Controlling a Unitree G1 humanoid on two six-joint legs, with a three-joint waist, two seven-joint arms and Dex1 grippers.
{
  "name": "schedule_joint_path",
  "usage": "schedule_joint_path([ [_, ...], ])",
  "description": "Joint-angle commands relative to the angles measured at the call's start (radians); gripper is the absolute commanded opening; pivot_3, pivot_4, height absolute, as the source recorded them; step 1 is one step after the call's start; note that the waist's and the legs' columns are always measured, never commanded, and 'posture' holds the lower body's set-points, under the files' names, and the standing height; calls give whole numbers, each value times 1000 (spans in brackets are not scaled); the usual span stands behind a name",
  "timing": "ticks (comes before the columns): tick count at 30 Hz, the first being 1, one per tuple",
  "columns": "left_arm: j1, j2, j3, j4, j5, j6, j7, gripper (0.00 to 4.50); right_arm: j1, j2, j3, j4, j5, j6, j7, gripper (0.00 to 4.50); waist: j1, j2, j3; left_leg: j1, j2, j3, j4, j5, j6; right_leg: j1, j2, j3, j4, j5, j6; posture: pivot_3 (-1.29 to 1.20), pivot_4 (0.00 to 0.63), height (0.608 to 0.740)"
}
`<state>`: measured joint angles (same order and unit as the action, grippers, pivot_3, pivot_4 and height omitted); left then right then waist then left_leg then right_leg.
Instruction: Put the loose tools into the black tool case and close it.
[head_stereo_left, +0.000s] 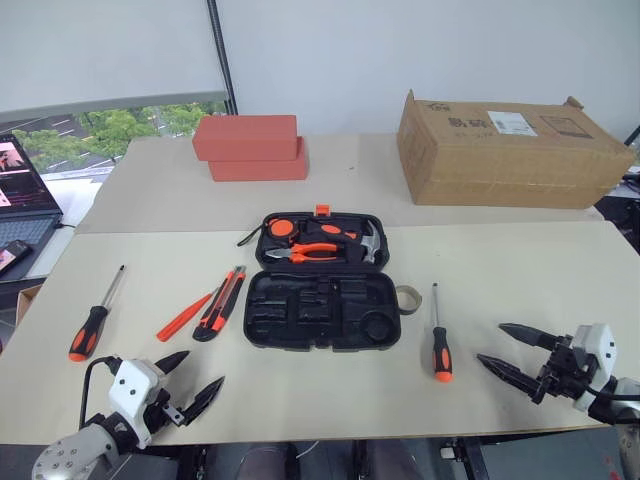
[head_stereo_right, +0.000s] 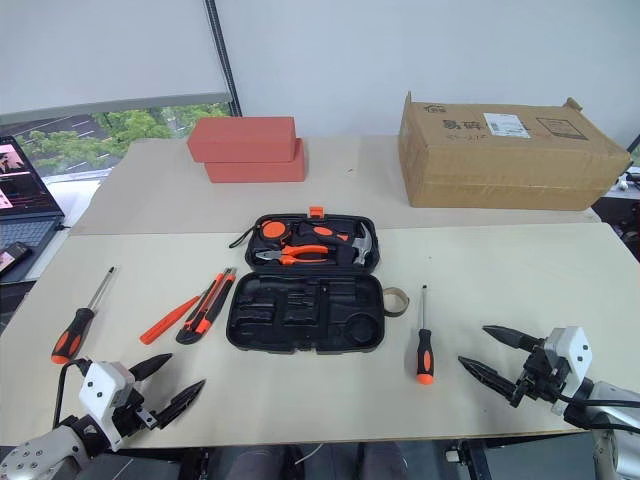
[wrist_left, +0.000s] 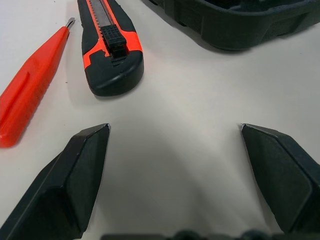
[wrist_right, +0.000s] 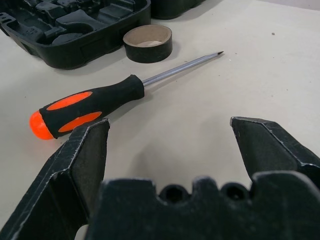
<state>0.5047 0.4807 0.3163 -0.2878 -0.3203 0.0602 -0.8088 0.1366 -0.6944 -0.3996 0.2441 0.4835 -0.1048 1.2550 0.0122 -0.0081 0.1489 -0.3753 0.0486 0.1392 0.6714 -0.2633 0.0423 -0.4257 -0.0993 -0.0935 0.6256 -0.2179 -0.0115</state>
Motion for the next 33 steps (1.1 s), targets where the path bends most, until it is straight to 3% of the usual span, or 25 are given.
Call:
schedule_joint_path([
  [1, -6, -8, -14, -7, -23, -14, 0, 4500, 2, -3, -36, -60, 26, -4, -34, 4444, 0, 0, 0, 0, 0, 0, 0, 0, 0, 0, 0, 0, 0, 0, 0, 0, 150, 711],
  [11, -43, -8, 1, -44, -90, -6, 0, 4500, -9, -14, -26, -118, 34, 12, -70, 4444, 0, 0, 0, -1, 0, 0, 0, 0, 0, 0, 0, 0, 0, -1, 0, 0, 150, 711],
  [15, -95, 4, 111, -73, -207, 78, 66, 4500, -50, -15, 11, -243, 95, 92, -64, 4444, -2, -1, 0, -1, 0, 0, 0, 0, 0, -1, 0, 0, 0, -1, 0, 0, 150, 711],
  [21, -215, 46, 304, 40, -282, 199, 230, 4500, -182, -39, 126, -475, 227, 314, -66, 4444, -5, -1, 0, 1, 1, -1, 0, 0, 0, 0, 0, 1, 1, 0, 0, 0, 150, 711],
  [25, -290, 111, 347, 178, -239, 265, 304, 4500, -292, -32, 198, -545, 251, 376, -67, 4444, 1, -2, 1, -1, 0, -1, 0, 0, 0, 0, 1, -1, 0, -1, 0, 0, 150, 711],
  [33, -346, 167, 268, 331, -144, 319, 317, 4500, -401, -27, 273, -578, 267, 411, -17, 4444, 3, -5, -1, -5, -2, -1, 0, -4, 1, -2, -7, -6, 0, 3, -7, 0, 150, 711],
])
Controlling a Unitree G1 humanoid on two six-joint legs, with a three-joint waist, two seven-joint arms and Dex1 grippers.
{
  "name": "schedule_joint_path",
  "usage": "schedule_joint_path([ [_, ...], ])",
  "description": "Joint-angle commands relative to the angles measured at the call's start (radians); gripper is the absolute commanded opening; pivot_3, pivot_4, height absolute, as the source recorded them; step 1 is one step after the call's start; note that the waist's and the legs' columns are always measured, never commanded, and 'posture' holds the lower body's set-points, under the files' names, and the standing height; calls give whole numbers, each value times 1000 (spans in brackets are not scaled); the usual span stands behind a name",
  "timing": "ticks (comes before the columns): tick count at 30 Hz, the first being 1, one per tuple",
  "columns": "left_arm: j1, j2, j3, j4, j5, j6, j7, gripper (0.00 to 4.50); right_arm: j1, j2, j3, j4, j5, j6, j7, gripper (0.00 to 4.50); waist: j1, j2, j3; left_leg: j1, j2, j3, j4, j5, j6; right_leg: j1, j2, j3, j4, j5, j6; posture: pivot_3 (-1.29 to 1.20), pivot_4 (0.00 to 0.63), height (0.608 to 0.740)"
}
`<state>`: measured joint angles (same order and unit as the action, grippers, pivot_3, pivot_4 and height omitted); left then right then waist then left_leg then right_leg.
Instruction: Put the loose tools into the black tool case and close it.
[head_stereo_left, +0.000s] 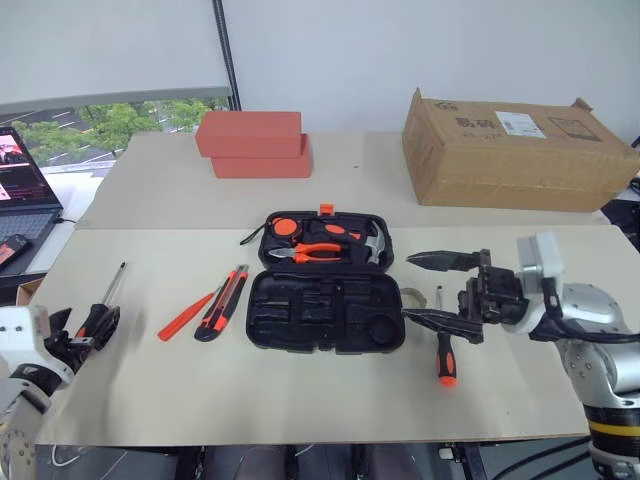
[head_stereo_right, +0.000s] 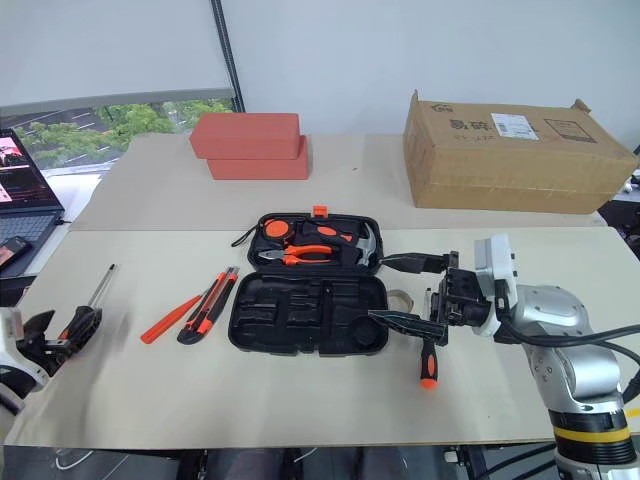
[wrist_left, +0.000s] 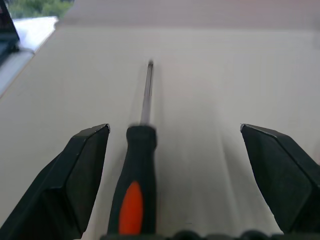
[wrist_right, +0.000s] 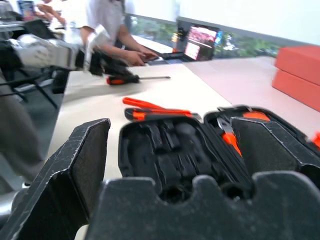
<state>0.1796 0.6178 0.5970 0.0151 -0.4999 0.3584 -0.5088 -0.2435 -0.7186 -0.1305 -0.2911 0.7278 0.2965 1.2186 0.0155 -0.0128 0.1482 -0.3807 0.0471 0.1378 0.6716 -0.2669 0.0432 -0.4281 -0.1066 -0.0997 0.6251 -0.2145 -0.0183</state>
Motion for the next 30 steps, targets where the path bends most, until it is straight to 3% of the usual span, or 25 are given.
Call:
schedule_joint_path([
  [1, -33, 30, -12, 43, 44, 27, 31, 4500, -24, -5, 10, -50, 26, 12, 26, 4444, -1, 0, 0, 0, 0, 0, 0, 0, 0, 0, 0, -1, 0, 0, 0, 0, 150, 711],
  [9, -40, 32, -34, 61, 48, 109, 29, 4500, -42, -3, 17, -60, 21, 4, 43, 4444, -5, -1, 0, 1, 0, 0, 0, -1, -2, 1, -2, -1, 1, 0, 0, 0, 150, 711],
  [10, -42, 28, -31, 60, 45, 108, 28, 3976, -43, -2, 17, -59, 19, 2, 42, 4500, -5, -1, 0, 2, 0, 0, 0, -1, -2, 1, -2, -1, 1, 0, 0, 0, 150, 711],
  [11, -43, 24, -26, 59, 43, 106, 29, 3835, -44, 0, 18, -57, 17, 0, 41, 4500, -4, -1, 0, 2, 0, 0, 0, -1, -2, 1, -2, -1, 1, 0, 0, 0, 150, 711],
  [19, -85, -12, 32, 22, -38, 144, 41, 968, -55, 16, 12, -42, 13, -9, 30, 4500, -2, -1, 0, 2, 0, 0, 0, -1, -2, 1, -3, -1, 1, 0, 0, 0, 150, 711],
  [23, -155, -5, -17, -78, -88, 127, -29, 973, -52, 22, -3, -33, 14, -9, 20, 4500, 1, -2, 0, 0, 0, -2, 2, -1, -3, 1, -2, -3, 1, 0, 0, 0, 150, 711],
  [26, -299, 7, -179, -192, -94, 107, -135, 973, -38, 22, -29, -3, 7, -18, 10, 4500, 14, -2, 0, -3, 0, -4, 6, 0, -3, 1, -2, -6, 2, 0, 0, 0, 150, 711],
  [30, -456, 31, -369, -198, -37, 64, -293, 973, -8, 7, -53, 26, -13, -33, 12, 4500, 21, -2, -1, -3, -1, -1, 7, -1, -9, 4, -1, -10, 2, 1, 1, 0, 150, 711],
])
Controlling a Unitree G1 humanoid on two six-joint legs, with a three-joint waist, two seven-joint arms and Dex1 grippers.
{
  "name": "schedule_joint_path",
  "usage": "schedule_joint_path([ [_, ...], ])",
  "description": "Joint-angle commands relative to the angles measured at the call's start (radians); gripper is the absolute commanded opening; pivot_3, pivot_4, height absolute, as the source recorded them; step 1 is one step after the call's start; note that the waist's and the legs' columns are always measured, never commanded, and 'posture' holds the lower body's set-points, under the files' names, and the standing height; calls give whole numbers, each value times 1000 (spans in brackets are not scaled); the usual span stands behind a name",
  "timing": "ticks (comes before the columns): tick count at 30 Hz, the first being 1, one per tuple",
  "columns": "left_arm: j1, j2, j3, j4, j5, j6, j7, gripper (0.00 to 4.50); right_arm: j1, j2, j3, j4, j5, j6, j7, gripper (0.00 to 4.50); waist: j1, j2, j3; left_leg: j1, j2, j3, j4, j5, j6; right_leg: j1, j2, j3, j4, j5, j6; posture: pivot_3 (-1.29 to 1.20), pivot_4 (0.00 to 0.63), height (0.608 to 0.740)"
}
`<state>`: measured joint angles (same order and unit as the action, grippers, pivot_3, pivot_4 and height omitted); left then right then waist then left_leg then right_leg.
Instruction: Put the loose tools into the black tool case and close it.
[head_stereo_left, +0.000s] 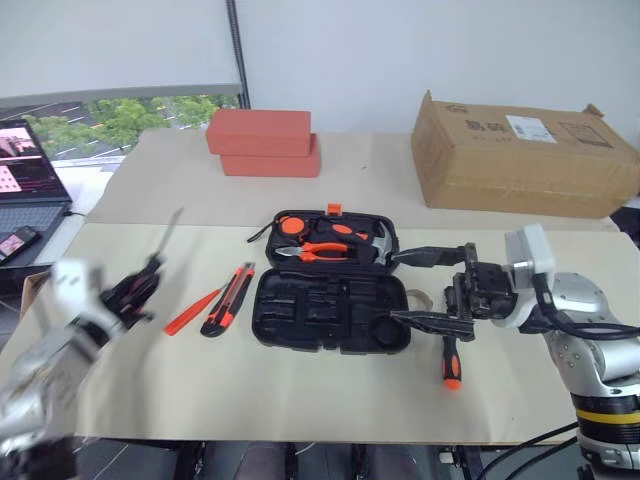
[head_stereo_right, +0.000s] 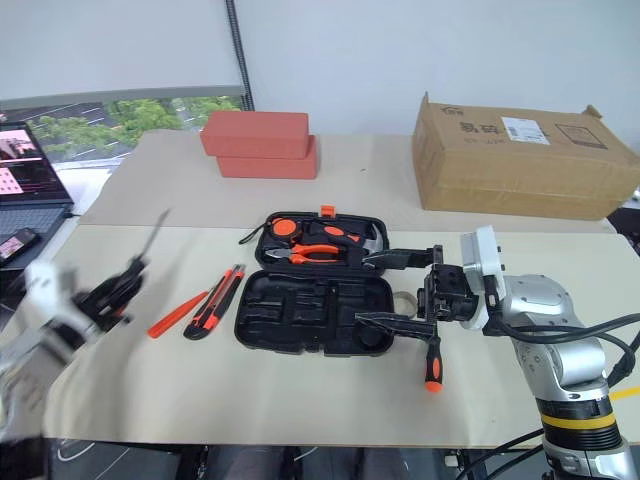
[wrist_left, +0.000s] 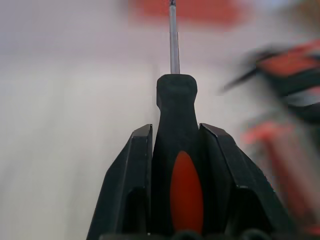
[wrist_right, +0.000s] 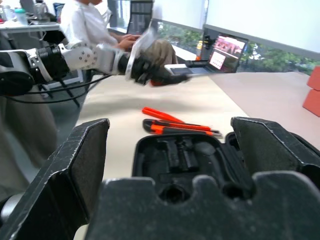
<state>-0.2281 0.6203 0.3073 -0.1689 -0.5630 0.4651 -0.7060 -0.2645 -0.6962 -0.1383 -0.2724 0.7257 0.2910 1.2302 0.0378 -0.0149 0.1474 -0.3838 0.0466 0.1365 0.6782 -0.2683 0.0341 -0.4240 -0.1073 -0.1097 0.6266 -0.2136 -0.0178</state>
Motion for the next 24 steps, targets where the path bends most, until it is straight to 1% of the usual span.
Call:
schedule_joint_path([
  [1, -98, 45, -151, 11, 70, -82, -160, 973, 28, -23, -55, 11, -21, -36, 1, 4500, -7, 1, -1, 0, 0, 0, 0, 3, 4, 0, 0, 0, 0, 0, 0, 0, 150, 711],
  [2, -131, 57, -199, 33, 102, -113, -205, 973, 36, -28, -62, 12, -28, -41, 0, 4500, -11, 1, -1, 1, 0, 2, 0, 4, 2, 0, 1, 2, 0, 0, 0, 0, 150, 711],
  [4, -220, 87, -344, 108, 226, -247, -329, 973, 70, -39, -91, 6, -39, -55, -5, 4500, -20, 1, -1, 0, 0, 3, -1, 5, 0, -1, 4, 2, 0, -1, 1, 0, 150, 711],
  [6, -313, 119, -497, 231, 394, -438, -445, 973, 106, -42, -128, -8, -43, -66, -23, 4500, -24, 1, -1, 0, 0, 3, -1, 5, -1, -1, 6, 3, 0, -2, 1, 0, 150, 711],
  [8, -377, 121, -569, 330, 467, -555, -507, 973, 129, -43, -147, -21, -47, -73, -37, 4500, -25, 2, -1, 0, 0, 3, -1, 6, -1, -1, 9, 3, -1, -2, 1, 0, 150, 711],
  [10, -451, 68, -587, 435, 469, -597, -526, 973, 162, -39, -171, -42, -45, -79, -53, 4500, -27, 1, -1, 0, 1, 4, -1, 5, 0, -2, 10, 6, -1, -2, 1, 0, 150, 711],
  [12, -508, 43, -618, 546, 517, -682, -544, 973, 196, -37, -194, -63, -43, -84, -67, 4500, -25, 1, -1, -1, 2, 3, 0, 2, 5, -2, 10, 6, -1, -2, 1, 0, 150, 711],
  [16, -572, -14, -644, 726, 584, -801, -518, 973, 252, -30, -225, -80, -49, -95, -93, 4500, -26, 1, -1, -1, 2, 3, 0, 1, 6, -3, 10, 7, -1, -3, 1, 0, 150, 711],
  [20, -586, -52, -645, 799, 604, -837, -525, 973, 305, -33, -257, -71, -67, -122, -99, 4500, -25, 1, 0, -1, 1, 3, 1, 0, 8, -2, 9, 7, 0, -3, 3, 0, 150, 711],
  [24, -575, -73, -634, 817, 587, -829, -550, 973, 341, -37, -279, -61, -76, -145, -91, 4500, -26, 1, -1, -1, 1, 3, 2, 0, 8, -2, 9, 7, 0, -3, 3, 0, 150, 711],
])
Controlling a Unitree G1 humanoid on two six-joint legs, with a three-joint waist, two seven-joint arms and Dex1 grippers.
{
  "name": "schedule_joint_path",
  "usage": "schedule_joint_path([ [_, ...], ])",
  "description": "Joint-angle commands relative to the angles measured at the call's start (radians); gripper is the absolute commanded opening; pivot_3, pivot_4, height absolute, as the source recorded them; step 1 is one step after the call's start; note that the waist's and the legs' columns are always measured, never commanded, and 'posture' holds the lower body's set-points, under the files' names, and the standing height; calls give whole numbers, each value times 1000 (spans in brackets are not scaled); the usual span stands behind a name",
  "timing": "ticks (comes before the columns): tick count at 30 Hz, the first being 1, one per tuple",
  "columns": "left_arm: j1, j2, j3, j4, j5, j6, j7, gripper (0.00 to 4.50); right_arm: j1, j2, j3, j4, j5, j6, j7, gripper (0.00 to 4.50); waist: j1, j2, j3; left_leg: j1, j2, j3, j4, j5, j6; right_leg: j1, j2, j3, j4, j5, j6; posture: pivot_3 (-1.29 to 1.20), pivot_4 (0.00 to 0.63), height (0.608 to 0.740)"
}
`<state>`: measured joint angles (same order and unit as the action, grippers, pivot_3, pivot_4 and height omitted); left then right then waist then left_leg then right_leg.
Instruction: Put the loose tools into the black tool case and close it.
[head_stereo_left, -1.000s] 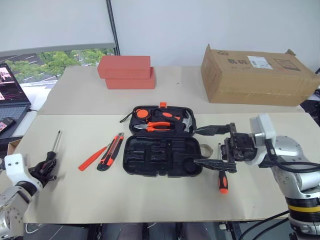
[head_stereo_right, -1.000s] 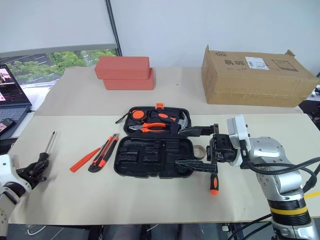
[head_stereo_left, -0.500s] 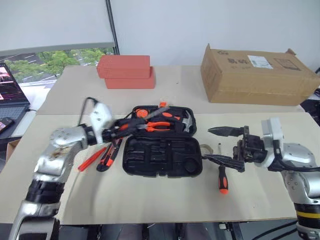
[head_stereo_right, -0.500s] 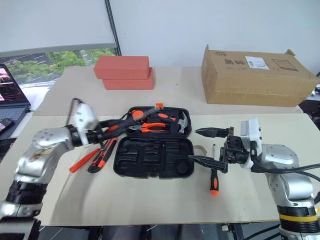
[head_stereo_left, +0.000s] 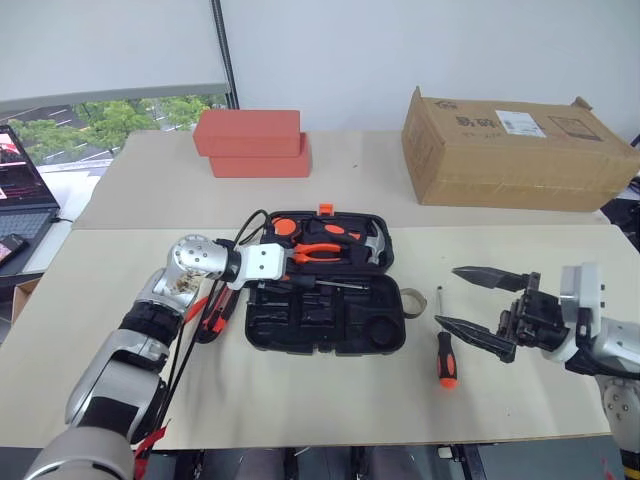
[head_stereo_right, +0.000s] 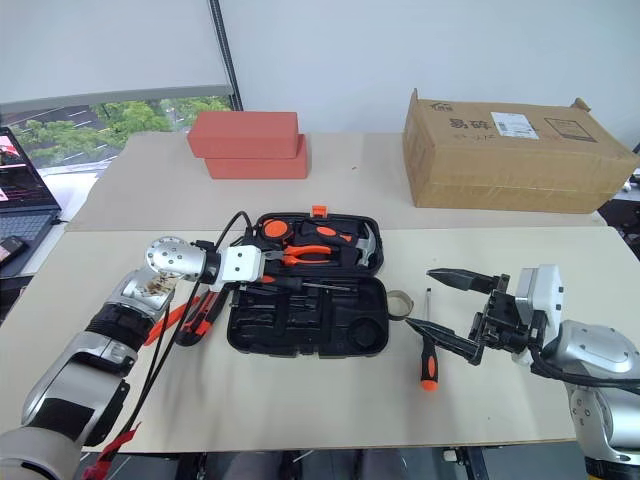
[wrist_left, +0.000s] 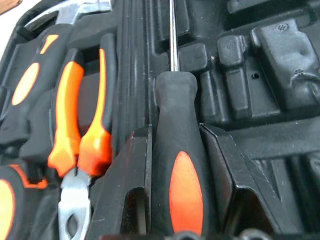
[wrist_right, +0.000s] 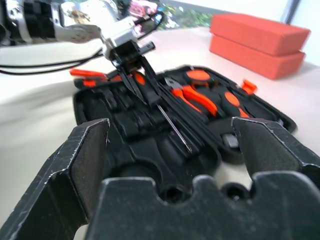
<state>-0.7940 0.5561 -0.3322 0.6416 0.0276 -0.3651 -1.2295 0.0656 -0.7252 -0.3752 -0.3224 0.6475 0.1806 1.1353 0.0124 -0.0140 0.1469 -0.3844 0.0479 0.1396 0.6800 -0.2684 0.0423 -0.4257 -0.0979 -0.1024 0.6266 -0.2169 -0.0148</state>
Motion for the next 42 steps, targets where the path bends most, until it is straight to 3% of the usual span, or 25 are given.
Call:
schedule_joint_path([
  [1, -4, -12, 5, 3, -5, 8, -33, 973, 14, -7, -43, -9, 1, -39, 5, 4500, -1, 0, 0, 1, 0, 0, 0, 0, 0, 1, 0, 0, 0, 0, 0, 0, 150, 711],
  [3, 2, -15, 7, 2, -1, 21, -32, 973, 19, -7, -41, -4, -3, -47, 8, 4500, 0, 0, 0, 1, 0, 0, 0, 0, 0, 1, 0, 0, 0, -1, 1, 0, 150, 711],
  [5, 3, -17, 14, 4, 1, 24, -19, 1973, 17, -9, -36, -2, -6, -49, 7, 4500, 0, 0, 0, 1, 0, 0, 0, 0, 0, 1, 0, 0, 1, -4, 7, 0, 150, 711],
  [12, -15, -7, 53, 7, 14, -44, 57, 4233, -25, -25, -11, -9, -9, -29, -9, 4500, 3, 0, 0, 2, 0, -1, 1, 0, 1, 1, -1, 0, 2, -4, 7, 0, 150, 711],
  [17, -4, -3, 117, -88, -79, 24, 41, 4233, -40, -32, 1, -13, -7, -19, -18, 4500, 0, 0, 0, 1, 0, -1, 1, 0, 1, 0, -1, 0, 3, -3, 6, 0, 150, 711],
  [21, 6, -60, 181, -199, -196, 176, 63, 4233, -54, -28, 17, -17, -12, -14, -31, 4500, 0, 0, 0, 1, 0, -1, 1, 0, 1, 1, -1, 1, 2, 0, 1, 0, 150, 711],
  [22, 9, -75, 185, -215, -200, 201, 79, 3703, -57, -27, 21, -16, -13, -15, -33, 4500, 0, 0, 0, 1, 0, -1, 2, 0, 0, 1, -1, 0, 2, 0, 1, 0, 150, 711],
  [23, 12, -84, 186, -225, -197, 215, 89, 3603, -60, -26, 23, -16, -14, -15, -35, 4500, 2, 0, 0, 1, 0, -1, 2, 0, 0, 1, -1, 1, 3, 0, 1, 0, 150, 711],
  [28, 42, -118, 135, -227, -126, 235, 138, 1571, -62, -27, 26, -18, -14, -18, -42, 4500, -2, 0, 0, 2, 0, -1, 2, 2, -3, 2, 0, 1, 3, -4, 7, 0, 150, 711],
  [32, 46, -139, 102, -181, -77, 241, 158, 215, -52, -26, 22, -18, -15, -24, -43, 4500, -1, 0, 0, 2, 0, 0, 2, 2, -3, 2, 0, 1, 3, -4, 7, 0, 150, 711],
  [36, 58, -161, 47, -125, -26, 242, 144, 98, -41, -24, 15, -22, -18, -30, -47, 4500, 0, 0, 0, 3, 0, 0, 2, 1, -1, 2, 0, 2, 3, -4, 7, 0, 150, 711],
  [42, 67, -110, -63, -53, 145, 66, 175, 98, -20, -26, -5, -25, -17, -39, -49, 4500, -1, 1, -2, 4, 0, 0, 2, 0, 0, 3, 0, 2, 3, -1, 2, 0, 150, 711],
])
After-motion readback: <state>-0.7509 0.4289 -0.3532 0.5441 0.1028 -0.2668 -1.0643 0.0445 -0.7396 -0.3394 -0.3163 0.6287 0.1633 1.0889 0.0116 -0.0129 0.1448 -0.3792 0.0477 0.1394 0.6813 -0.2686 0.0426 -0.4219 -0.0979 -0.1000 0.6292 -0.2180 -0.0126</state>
